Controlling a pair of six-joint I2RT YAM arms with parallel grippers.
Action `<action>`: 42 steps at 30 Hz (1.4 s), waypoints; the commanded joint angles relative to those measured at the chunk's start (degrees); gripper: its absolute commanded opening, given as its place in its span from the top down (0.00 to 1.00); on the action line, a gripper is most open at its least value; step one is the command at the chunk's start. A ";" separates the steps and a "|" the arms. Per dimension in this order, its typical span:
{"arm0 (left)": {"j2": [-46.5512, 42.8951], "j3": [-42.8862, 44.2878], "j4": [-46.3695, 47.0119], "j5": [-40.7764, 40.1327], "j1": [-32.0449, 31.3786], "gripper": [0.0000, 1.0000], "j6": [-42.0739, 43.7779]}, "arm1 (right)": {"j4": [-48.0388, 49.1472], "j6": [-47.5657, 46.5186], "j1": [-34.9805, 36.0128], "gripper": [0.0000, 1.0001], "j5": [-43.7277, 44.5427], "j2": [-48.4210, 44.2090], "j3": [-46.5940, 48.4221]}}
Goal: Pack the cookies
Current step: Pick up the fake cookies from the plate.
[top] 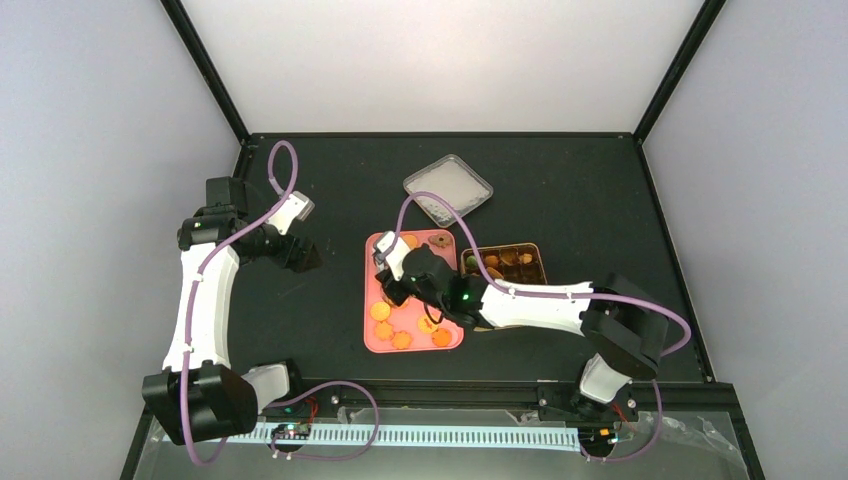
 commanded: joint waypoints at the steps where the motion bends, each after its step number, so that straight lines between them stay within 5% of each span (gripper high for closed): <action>1: -0.65 -0.11 -0.57 -0.07 0.58 0.08 1.06 | 2.45 0.73 -0.25 0.66 0.47 0.64 -2.92; 14: -0.33 0.50 -0.60 0.42 0.61 0.08 0.67 | 2.84 -0.25 -0.24 0.65 6.56 -4.94 -11.53; 27: 0.19 0.72 -0.44 1.43 0.58 0.08 0.15 | -0.38 0.26 -0.25 0.64 2.34 -7.09 -11.09; 30: 0.26 0.98 -0.43 1.37 0.58 0.08 0.03 | -1.22 0.23 -0.31 0.70 3.55 -6.60 -9.53; 36: 0.34 0.83 -0.38 1.31 0.63 0.08 -0.01 | -1.92 -0.29 -0.50 0.96 4.55 -8.65 -8.18; 42: 0.48 0.64 -0.31 1.55 0.63 0.09 0.00 | -2.68 -0.05 -3.11 0.99 2.45 -15.89 -8.22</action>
